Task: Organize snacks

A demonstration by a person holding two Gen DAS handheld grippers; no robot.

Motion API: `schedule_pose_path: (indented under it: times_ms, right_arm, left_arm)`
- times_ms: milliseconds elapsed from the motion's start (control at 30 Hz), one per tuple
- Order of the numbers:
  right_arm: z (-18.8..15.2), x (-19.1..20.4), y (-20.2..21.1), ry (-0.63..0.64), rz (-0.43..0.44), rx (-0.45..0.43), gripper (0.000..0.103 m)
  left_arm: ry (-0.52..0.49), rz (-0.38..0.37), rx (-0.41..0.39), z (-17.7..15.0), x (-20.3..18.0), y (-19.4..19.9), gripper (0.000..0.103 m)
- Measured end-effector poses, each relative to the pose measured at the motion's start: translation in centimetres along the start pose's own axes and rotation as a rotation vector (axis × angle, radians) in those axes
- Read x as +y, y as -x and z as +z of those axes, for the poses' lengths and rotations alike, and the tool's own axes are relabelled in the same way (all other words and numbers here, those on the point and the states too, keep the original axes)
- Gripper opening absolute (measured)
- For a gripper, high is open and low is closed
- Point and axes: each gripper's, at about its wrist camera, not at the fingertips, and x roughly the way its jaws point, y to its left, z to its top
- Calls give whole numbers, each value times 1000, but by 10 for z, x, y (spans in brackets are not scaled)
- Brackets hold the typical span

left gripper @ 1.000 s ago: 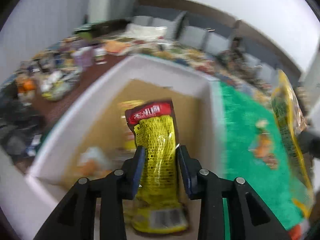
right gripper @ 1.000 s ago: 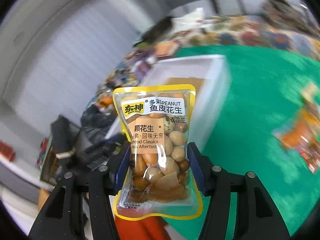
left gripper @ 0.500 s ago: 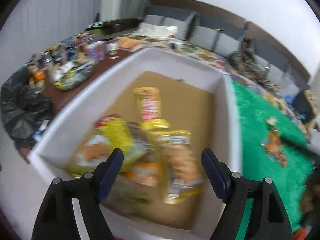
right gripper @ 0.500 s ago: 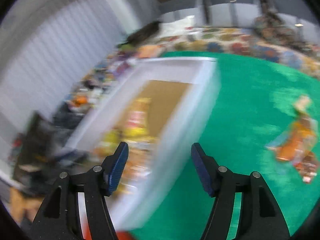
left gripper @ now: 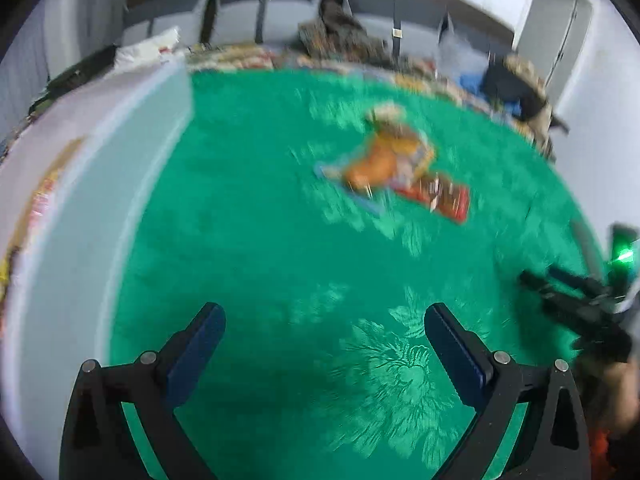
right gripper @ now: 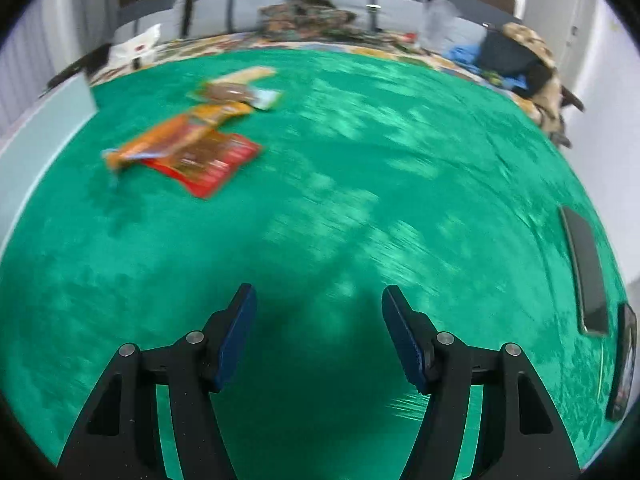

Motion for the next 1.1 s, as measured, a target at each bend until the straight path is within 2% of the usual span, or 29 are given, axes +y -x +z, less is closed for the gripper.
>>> schedule_pose_path:
  times_ms: [100, 200, 433, 567, 667, 1100]
  right_arm:
    - [-7, -11, -2, -25, 14, -19, 69]
    - [-11, -12, 2, -33, 18, -48, 69]
    - [-9, -12, -5, -58, 27, -46, 75]
    - [-9, -13, -5, -67, 20, -41, 79]
    - [-9, -13, -6, -69, 9, -38, 83]
    - [-9, -15, -8, -77, 5, -36, 85]
  left_arm:
    - [-26, 32, 34, -4, -17, -30, 99]
    - [-51, 64, 29, -1, -26, -46, 99]
    - [-66, 109, 26, 8, -19, -70, 100]
    - [-56, 105, -29, 3, -15, -66, 102]
    - [-54, 109, -26, 2, -15, -67, 103]
    - [-50, 106, -25, 3, -15, -69, 103]
